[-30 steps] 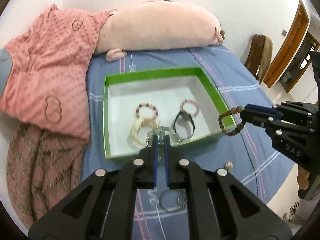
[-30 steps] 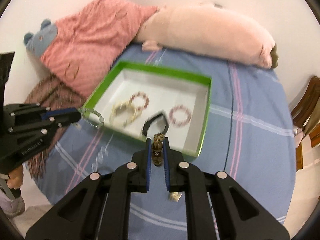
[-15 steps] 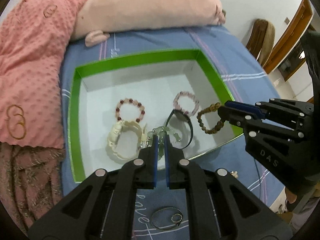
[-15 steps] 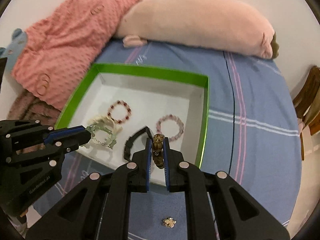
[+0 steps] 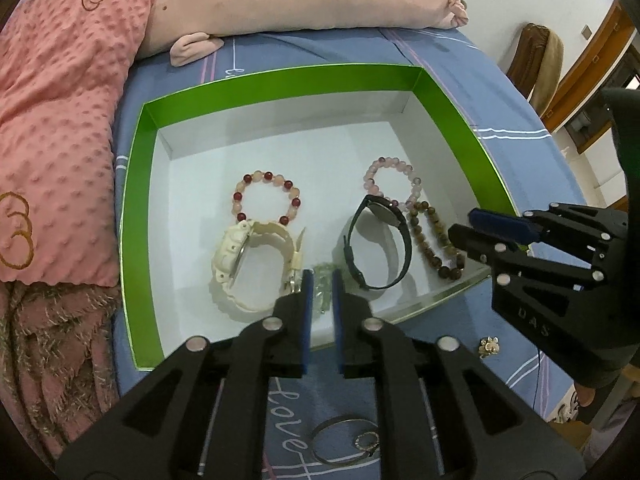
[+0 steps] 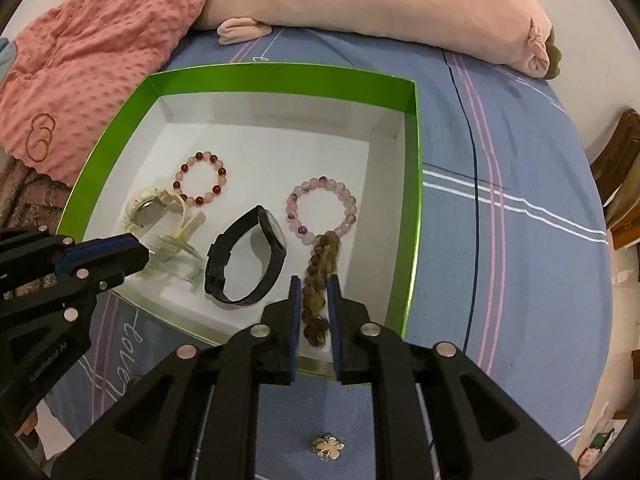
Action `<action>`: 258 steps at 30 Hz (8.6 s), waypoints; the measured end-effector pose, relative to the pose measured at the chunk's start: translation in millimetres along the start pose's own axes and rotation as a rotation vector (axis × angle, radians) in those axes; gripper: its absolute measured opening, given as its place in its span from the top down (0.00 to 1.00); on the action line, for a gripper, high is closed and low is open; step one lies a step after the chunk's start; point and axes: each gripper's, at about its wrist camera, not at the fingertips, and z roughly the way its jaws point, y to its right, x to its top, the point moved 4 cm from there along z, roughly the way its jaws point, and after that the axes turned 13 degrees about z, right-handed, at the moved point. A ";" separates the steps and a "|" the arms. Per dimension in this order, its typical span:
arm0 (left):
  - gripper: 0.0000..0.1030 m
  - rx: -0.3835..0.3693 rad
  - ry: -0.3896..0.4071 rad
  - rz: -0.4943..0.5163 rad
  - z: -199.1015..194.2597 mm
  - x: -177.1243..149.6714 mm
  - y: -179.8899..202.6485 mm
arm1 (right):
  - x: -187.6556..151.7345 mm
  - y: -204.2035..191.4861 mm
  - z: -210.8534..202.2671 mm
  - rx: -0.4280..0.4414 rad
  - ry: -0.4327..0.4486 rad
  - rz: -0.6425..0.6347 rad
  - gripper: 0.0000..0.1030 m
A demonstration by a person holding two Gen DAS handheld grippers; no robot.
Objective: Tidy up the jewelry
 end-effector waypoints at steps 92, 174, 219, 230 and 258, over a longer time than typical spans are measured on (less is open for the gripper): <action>0.96 0.001 -0.121 -0.115 -9.6 -147.7 1.1 | -88.6 65.8 -32.8 0.091 -0.043 0.151 0.81; 0.96 -0.079 -0.079 -0.256 -12.7 -154.5 -37.1 | -124.3 35.5 7.6 0.152 -0.206 0.121 0.63; 0.86 0.013 -0.206 -0.083 12.3 -132.9 -15.6 | -96.6 -1.8 -3.0 0.113 -0.175 -0.048 0.81; 0.97 -0.047 -0.202 -0.072 10.6 -111.9 -17.4 | -89.5 29.0 -0.5 0.145 -0.209 0.052 0.81; 0.96 -0.121 -0.137 -0.155 -12.5 -106.5 -56.9 | -83.7 2.0 13.0 0.213 -0.269 0.027 0.81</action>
